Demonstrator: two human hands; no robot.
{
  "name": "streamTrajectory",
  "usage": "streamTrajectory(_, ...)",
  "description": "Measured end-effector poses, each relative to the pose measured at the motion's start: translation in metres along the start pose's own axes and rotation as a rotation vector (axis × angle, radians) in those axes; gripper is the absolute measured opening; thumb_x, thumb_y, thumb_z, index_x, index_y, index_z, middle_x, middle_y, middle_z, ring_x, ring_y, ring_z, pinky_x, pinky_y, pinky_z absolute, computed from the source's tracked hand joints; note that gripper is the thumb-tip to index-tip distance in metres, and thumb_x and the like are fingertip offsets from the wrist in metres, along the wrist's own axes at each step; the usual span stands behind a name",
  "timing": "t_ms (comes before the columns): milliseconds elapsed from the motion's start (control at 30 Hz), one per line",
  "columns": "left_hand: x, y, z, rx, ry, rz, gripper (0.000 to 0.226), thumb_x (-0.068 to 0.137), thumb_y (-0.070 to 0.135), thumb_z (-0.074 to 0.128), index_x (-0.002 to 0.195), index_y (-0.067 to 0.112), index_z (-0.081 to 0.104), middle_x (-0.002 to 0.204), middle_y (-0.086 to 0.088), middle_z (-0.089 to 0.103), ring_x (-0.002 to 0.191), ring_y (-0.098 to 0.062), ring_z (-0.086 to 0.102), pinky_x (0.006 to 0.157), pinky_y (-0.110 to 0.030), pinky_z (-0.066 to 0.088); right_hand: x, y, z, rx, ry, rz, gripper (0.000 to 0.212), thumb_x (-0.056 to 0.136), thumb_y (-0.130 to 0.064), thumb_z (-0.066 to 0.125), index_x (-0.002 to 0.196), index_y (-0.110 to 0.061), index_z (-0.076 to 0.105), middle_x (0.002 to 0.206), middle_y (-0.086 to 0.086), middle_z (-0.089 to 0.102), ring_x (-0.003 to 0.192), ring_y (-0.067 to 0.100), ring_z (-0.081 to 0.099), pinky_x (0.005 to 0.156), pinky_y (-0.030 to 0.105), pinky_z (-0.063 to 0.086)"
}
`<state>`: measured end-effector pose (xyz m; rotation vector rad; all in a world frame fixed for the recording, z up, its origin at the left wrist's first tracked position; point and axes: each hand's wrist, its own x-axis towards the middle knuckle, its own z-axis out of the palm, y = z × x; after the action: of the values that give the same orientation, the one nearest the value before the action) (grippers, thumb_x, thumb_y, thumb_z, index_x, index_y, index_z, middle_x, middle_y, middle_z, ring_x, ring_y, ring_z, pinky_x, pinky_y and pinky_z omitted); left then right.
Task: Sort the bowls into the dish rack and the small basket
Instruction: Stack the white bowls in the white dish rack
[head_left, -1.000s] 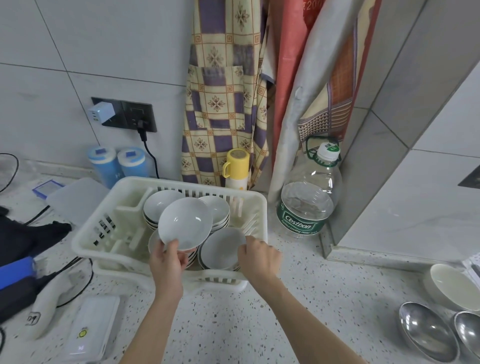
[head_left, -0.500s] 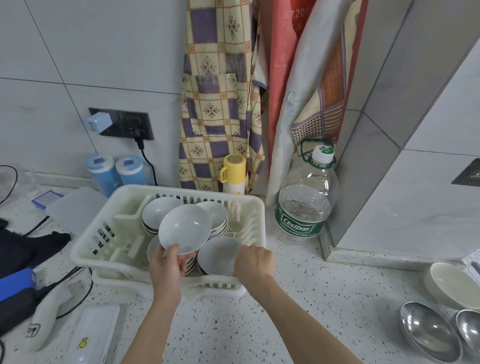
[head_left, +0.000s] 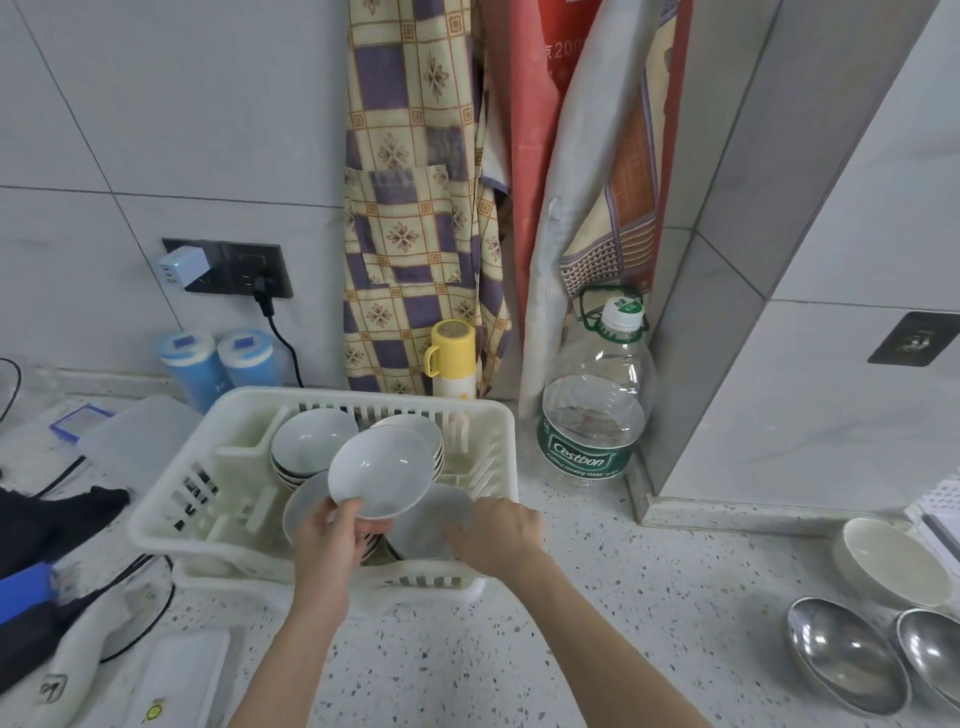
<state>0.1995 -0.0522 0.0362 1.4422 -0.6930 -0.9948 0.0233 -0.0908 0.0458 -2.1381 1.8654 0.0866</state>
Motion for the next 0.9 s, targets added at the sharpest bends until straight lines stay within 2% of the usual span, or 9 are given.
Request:
streamTrajectory(100,0.002,0.005,0.0,0.037,-0.036,-0.025,0.02,0.094,0.014,0.054,0.11,0.004,0.063,0.069,-0.02,0.074,0.034,0.0,0.036,0.035,-0.011,0.031,0.006,0.009,-0.001,0.049,-0.091,-0.001,0.055,0.086,-0.064,0.052,0.114,-0.017,0.061,0.106,0.0,0.067,0.097,0.021,0.063,0.072,0.03,0.038)
streamTrajectory(267,0.006,0.01,0.002,0.112,-0.064,-0.065,0.017,0.091,0.011,0.052,0.104,0.006,0.062,0.069,-0.019,0.074,0.033,-0.006,0.022,0.033,-0.015,0.025,0.004,0.007,-0.001,0.05,-0.074,0.017,0.056,0.083,-0.064,0.058,0.117,-0.02,0.058,0.108,-0.001,0.066,0.095,0.019,0.062,0.072,0.029,0.037)
streamTrajectory(367,0.006,0.011,0.004,0.147,-0.078,-0.085,0.016,0.091,0.011,0.051,0.102,0.006,0.062,0.068,-0.018,0.074,0.032,-0.007,0.022,0.033,-0.016,0.024,0.0,0.002,-0.001,-0.021,-0.043,0.023,0.041,0.089,-0.052,0.058,0.112,-0.018,0.059,0.1,-0.002,0.065,0.085,0.017,0.06,0.068,0.028,0.037)
streamTrajectory(500,0.005,0.01,0.005,0.19,-0.097,-0.1,0.015,0.092,0.011,0.051,0.102,0.004,0.061,0.068,-0.018,0.074,0.032,-0.008,0.022,0.034,-0.017,0.024,-0.003,-0.003,0.001,-0.1,0.014,0.034,0.022,0.094,-0.032,0.056,0.109,-0.017,0.062,0.102,-0.001,0.07,0.08,0.017,0.062,0.064,0.026,0.038)
streamTrajectory(633,0.005,0.01,0.006,0.238,-0.112,-0.1,0.014,0.092,0.01,0.051,0.1,0.007,0.063,0.065,-0.017,0.074,0.032,-0.007,0.026,0.034,-0.017,0.025,-0.006,-0.001,0.0,0.014,0.08,0.045,0.019,0.098,-0.022,0.044,0.109,-0.014,0.057,0.097,0.001,0.068,0.081,0.022,0.064,0.066,0.028,0.039)
streamTrajectory(700,0.004,0.01,0.006,0.264,-0.124,-0.089,0.015,0.093,0.01,0.05,0.098,0.009,0.064,0.064,-0.016,0.073,0.031,-0.004,0.031,0.035,-0.017,0.026,-0.008,0.004,0.002,0.139,0.158,0.06,0.013,0.098,-0.017,0.038,0.103,-0.017,0.051,0.081,-0.001,0.06,0.073,0.026,0.059,0.065,0.029,0.041)
streamTrajectory(767,0.004,0.01,0.006,0.303,-0.142,-0.081,0.016,0.093,0.011,0.049,0.097,0.011,0.064,0.063,-0.017,0.073,0.03,-0.004,0.036,0.036,-0.017,0.027,-0.01,0.007,0.002,0.312,0.189,0.085,0.017,0.1,-0.022,0.031,0.096,-0.017,0.047,0.076,-0.002,0.061,0.071,0.026,0.058,0.067,0.03,0.044)
streamTrajectory(833,0.004,0.008,0.006,0.342,-0.166,-0.073,0.017,0.093,0.012,0.048,0.095,0.011,0.065,0.062,-0.017,0.072,0.03,-0.003,0.037,0.036,-0.015,0.027,-0.012,0.009,-0.003,0.494,0.14,0.104,0.035,0.101,-0.039,0.024,0.099,-0.021,0.054,0.088,-0.002,0.07,0.082,0.023,0.062,0.076,0.033,0.047)
streamTrajectory(900,0.006,0.007,0.008,0.376,-0.187,-0.068,0.017,0.093,0.012,0.048,0.091,0.009,0.065,0.061,-0.018,0.072,0.029,-0.004,0.035,0.035,-0.015,0.028,-0.012,0.01,-0.007,0.538,0.076,0.09,0.04,0.098,-0.049,0.025,0.102,-0.028,0.059,0.094,-0.004,0.072,0.086,0.019,0.06,0.075,0.033,0.042)
